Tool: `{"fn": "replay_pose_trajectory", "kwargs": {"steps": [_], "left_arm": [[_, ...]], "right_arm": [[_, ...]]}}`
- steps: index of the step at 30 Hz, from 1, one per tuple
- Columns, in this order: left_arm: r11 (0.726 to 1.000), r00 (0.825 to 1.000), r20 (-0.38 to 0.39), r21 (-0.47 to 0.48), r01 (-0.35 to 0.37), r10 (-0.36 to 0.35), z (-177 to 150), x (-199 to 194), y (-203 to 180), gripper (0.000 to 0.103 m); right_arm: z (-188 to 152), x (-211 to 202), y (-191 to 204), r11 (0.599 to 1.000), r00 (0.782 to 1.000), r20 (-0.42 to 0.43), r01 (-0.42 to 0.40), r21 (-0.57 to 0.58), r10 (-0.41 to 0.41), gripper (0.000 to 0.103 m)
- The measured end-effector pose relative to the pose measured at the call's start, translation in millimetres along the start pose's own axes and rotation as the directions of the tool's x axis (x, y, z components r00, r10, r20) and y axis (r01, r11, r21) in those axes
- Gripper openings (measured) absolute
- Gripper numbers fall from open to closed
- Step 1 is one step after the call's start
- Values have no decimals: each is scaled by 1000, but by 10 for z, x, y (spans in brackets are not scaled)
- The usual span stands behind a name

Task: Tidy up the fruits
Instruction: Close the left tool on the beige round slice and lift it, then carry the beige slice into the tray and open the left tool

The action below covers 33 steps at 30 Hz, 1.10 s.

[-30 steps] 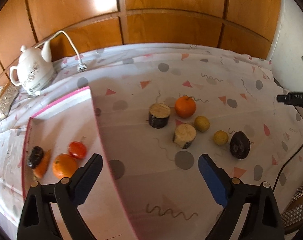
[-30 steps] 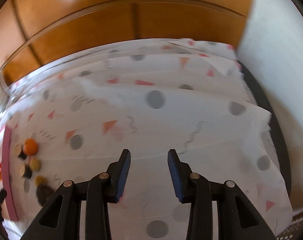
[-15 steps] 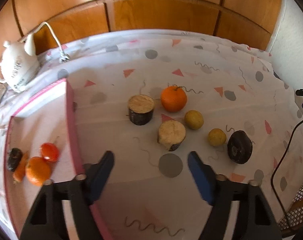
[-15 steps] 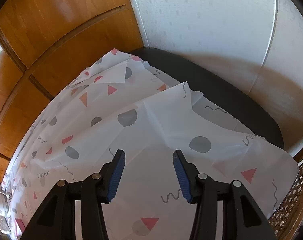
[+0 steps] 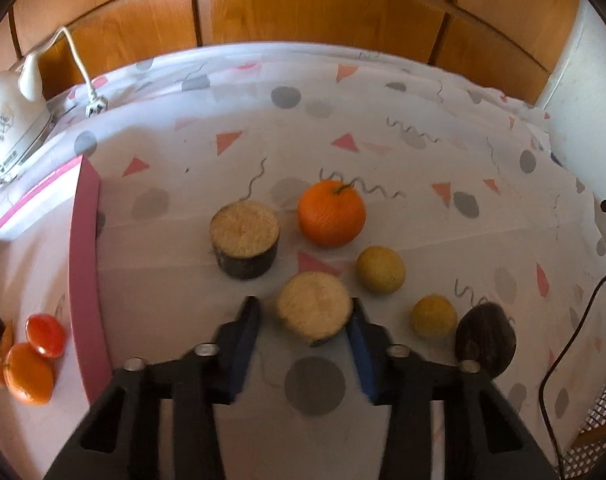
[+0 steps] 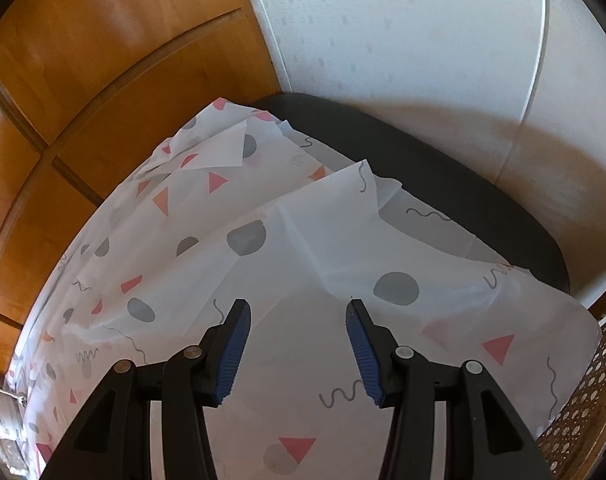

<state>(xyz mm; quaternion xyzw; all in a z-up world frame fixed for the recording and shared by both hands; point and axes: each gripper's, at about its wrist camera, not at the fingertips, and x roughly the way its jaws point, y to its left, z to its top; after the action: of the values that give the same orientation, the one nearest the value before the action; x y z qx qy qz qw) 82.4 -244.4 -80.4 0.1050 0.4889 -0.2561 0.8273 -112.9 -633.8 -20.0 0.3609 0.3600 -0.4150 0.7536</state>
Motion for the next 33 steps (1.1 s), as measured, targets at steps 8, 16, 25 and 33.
{"fn": "replay_pose_trajectory", "kwargs": {"steps": [8, 16, 25, 33], "left_arm": [[999, 999, 44, -29, 18, -17, -55, -224, 80, 34], [993, 992, 129, -112, 24, -9, -136, -718, 425, 34], [953, 982, 161, -299, -49, 101, -436, -1128, 1233, 34], [877, 967, 116, -457, -151, 227, -911, -1269, 1944, 34]], "right_arm": [[2, 7, 44, 1000, 1000, 7, 16, -27, -15, 50], [-17, 8, 78, 999, 1000, 2, 14, -49, -14, 50], [-44, 18, 121, 997, 1000, -6, 7, -78, -7, 50], [-86, -2, 179, 994, 1000, -2, 8, -108, -9, 50]]}}
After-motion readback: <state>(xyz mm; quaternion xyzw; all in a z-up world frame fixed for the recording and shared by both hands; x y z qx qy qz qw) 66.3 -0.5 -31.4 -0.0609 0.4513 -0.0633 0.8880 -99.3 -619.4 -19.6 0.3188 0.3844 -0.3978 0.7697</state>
